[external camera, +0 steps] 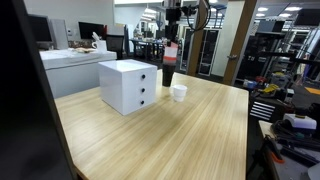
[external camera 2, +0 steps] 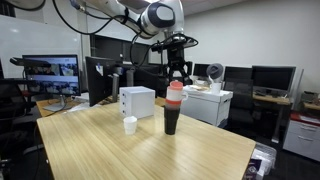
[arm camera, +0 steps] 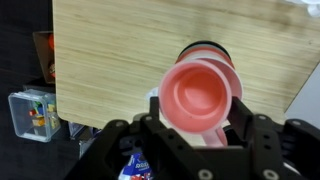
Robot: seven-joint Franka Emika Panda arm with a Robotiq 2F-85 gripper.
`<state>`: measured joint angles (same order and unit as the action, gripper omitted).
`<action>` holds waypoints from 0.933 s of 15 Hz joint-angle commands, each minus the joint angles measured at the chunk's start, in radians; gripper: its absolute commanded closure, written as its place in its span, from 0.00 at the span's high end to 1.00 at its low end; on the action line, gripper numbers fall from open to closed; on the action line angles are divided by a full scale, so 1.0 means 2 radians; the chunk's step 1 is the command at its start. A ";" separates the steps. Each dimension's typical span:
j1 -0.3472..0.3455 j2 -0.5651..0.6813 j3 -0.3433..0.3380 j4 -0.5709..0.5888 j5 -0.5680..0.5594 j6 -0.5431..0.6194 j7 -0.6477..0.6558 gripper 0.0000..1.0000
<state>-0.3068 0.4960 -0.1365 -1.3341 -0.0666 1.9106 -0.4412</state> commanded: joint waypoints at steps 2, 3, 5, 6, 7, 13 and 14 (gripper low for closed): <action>-0.001 -0.030 0.000 -0.008 -0.010 -0.015 -0.010 0.43; 0.000 -0.037 0.000 -0.010 -0.013 -0.017 -0.010 0.43; 0.003 -0.048 -0.001 -0.009 -0.018 -0.025 -0.009 0.43; 0.004 -0.055 -0.001 -0.010 -0.020 -0.031 -0.010 0.43; 0.005 -0.063 -0.001 -0.011 -0.021 -0.038 -0.011 0.43; 0.017 -0.117 0.002 -0.036 -0.036 -0.084 -0.034 0.43; 0.019 -0.124 0.002 -0.043 -0.040 -0.093 -0.040 0.43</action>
<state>-0.2806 0.3218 -0.1361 -1.3399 -0.1108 1.7558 -0.4723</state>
